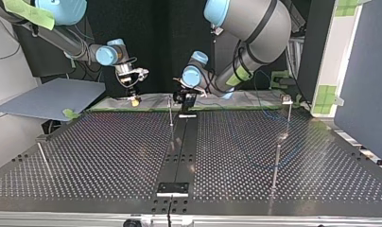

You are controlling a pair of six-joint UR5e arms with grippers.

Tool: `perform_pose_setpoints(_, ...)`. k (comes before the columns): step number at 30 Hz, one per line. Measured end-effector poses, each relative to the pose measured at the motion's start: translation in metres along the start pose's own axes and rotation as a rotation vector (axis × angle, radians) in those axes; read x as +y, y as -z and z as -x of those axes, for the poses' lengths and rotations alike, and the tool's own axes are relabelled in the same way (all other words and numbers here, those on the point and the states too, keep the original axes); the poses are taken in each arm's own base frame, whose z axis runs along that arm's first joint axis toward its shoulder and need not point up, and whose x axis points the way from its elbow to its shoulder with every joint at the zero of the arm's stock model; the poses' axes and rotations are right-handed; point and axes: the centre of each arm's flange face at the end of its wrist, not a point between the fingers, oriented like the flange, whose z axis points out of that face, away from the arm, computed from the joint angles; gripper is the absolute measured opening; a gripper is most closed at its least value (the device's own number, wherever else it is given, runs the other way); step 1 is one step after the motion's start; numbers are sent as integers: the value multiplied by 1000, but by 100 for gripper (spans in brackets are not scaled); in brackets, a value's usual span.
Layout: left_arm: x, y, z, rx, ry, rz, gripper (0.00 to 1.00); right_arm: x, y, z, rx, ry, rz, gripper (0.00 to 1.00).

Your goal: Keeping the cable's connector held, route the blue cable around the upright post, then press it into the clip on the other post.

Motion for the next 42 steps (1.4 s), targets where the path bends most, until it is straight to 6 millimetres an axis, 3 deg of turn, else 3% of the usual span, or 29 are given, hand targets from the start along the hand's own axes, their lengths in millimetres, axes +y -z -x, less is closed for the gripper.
perform_pose_setpoints(23, 24, -10, 14, -33, 54, -10, 1, 18, -3, -2, 37, -46, 23, 0)
perform_pose_setpoints(32, 34, -7, -16, 23, 66, -2, 1, 25, -9, -5, 52, -50, 28, 0)
perform_pose_setpoints(42, 38, -9, -14, 19, 71, 6, 1, 35, -12, -7, 61, -52, 42, 0)
